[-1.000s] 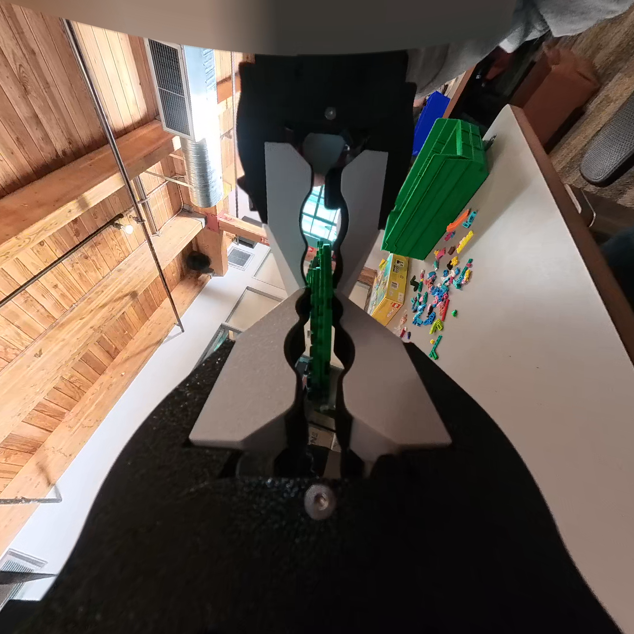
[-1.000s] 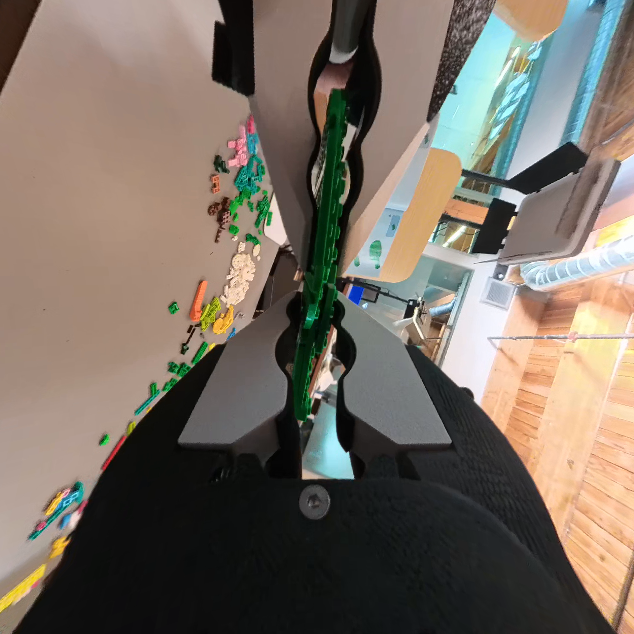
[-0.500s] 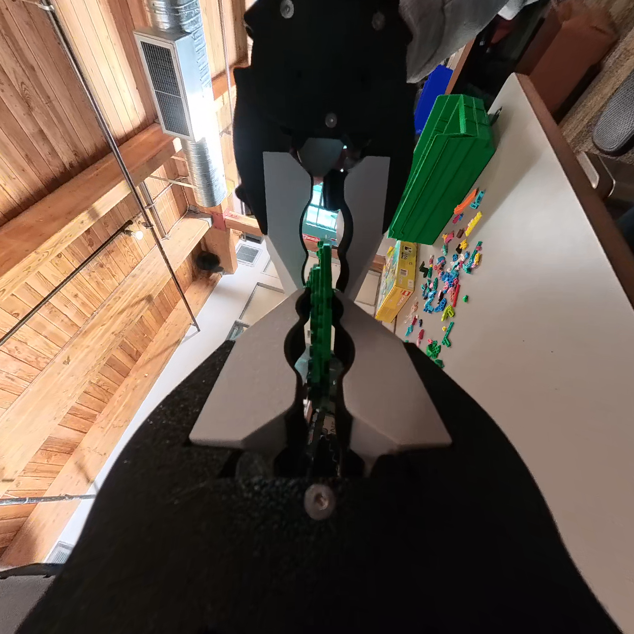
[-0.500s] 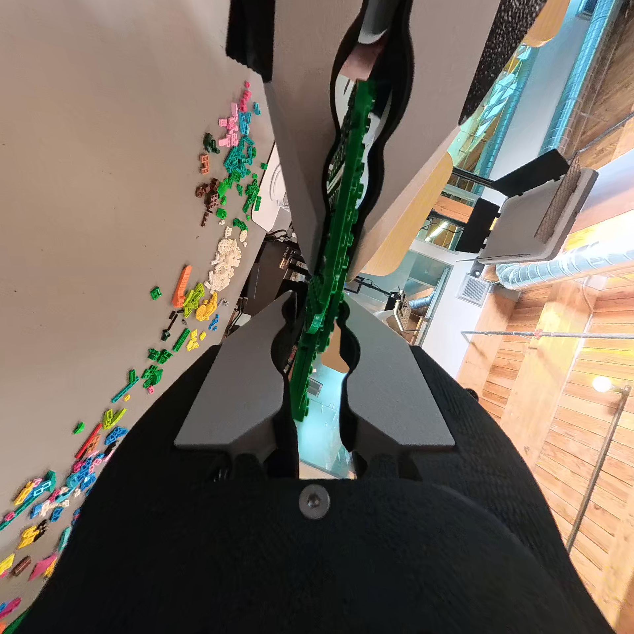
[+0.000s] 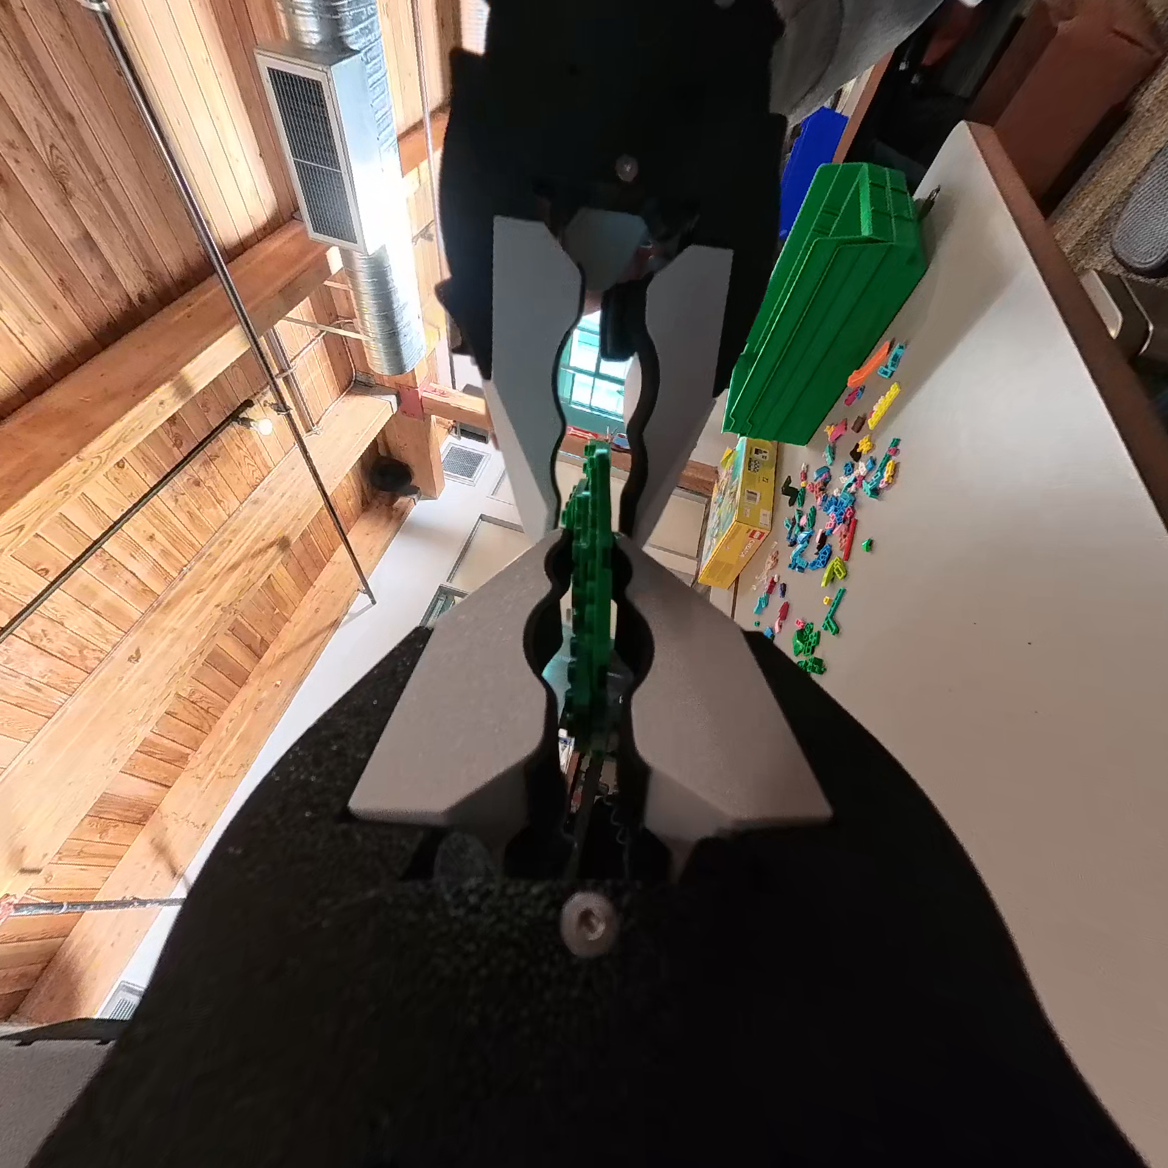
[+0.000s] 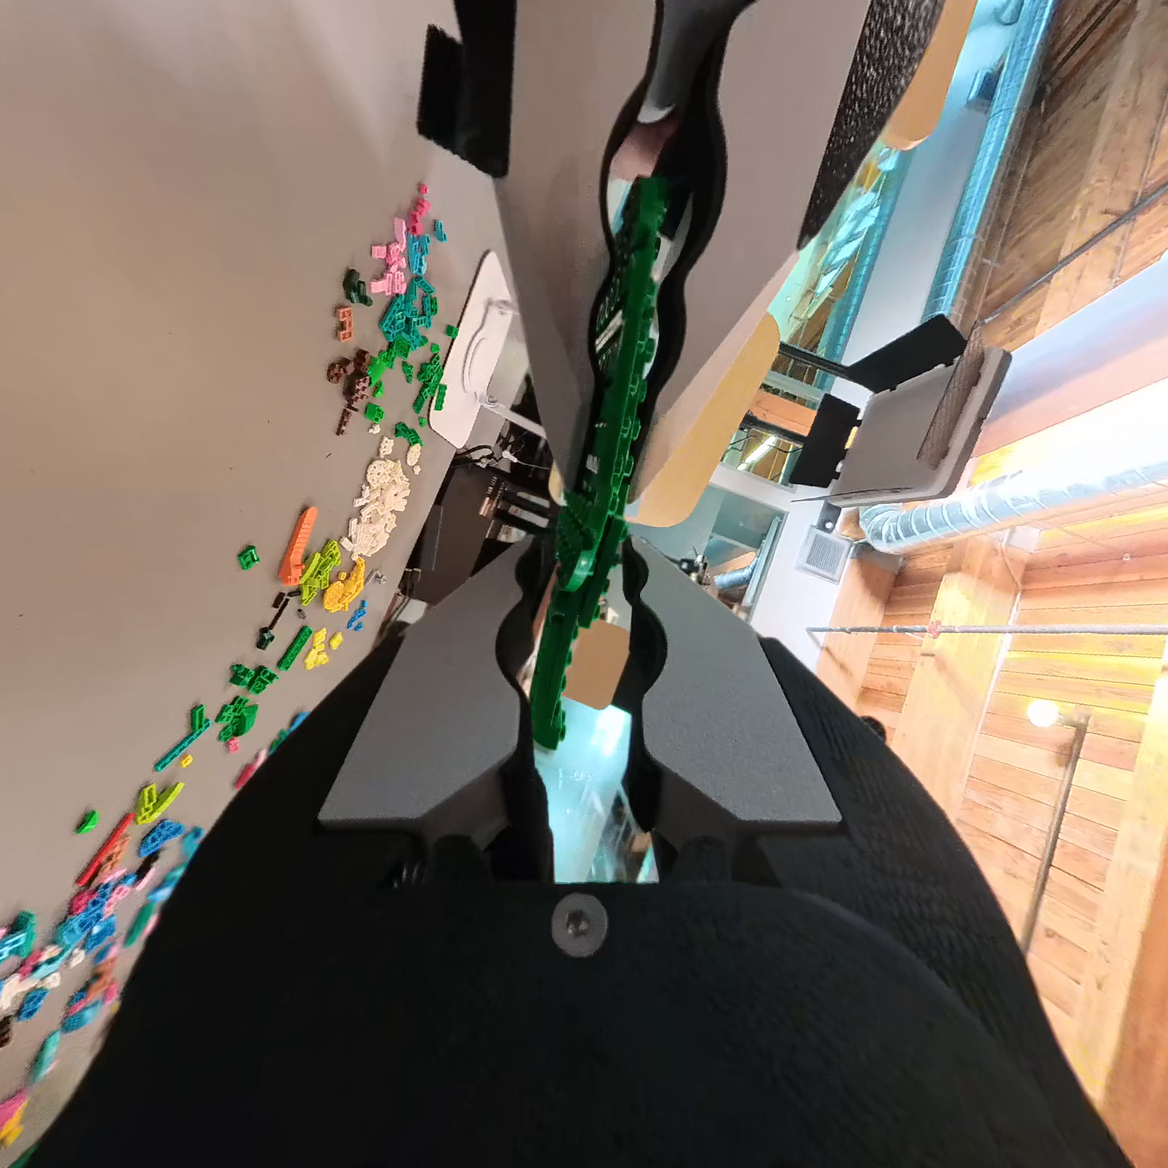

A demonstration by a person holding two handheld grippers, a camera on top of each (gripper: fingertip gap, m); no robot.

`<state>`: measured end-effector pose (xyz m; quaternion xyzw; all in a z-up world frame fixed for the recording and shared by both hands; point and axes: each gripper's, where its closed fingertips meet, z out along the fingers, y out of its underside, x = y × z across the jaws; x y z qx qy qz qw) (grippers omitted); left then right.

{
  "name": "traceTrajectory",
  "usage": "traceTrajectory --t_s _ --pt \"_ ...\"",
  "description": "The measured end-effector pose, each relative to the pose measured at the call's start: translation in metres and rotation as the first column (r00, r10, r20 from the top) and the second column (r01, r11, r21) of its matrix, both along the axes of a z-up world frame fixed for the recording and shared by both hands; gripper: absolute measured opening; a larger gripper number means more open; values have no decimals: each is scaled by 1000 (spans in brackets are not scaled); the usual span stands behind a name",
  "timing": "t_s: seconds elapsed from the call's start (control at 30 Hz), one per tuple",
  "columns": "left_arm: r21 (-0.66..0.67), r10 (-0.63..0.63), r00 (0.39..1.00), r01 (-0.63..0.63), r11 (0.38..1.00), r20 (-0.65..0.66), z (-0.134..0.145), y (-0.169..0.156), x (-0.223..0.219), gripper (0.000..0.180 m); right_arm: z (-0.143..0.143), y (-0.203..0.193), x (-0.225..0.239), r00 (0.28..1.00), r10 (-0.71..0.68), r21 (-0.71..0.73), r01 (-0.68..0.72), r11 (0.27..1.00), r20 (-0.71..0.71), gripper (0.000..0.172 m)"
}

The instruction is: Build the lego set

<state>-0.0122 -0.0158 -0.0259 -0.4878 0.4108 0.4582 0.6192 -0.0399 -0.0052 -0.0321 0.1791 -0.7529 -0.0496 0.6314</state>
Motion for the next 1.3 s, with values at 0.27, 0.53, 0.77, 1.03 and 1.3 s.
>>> traceTrajectory --t_s 0.27,0.53,0.77,1.03,1.3 --pt "-3 22 1000 -22 1000 -12 -1 1 -2 7 1 1 -2 999 -12 71 15 997 -47 17" --pt "0 28 999 -28 1000 -45 -2 1 0 6 -1 3 -4 999 -37 66 38 997 -23 16" --pt "19 40 997 -39 999 -69 0 -1 1 6 3 -1 -4 998 6 99 0 995 -60 15" --pt "32 64 989 -60 998 -131 -1 0 4 7 3 0 -1 997 16 182 -2 983 -73 13" --pt "-8 24 997 -25 1000 -71 -7 5 4 7 -5 4 0 999 -17 104 14 994 32 14"
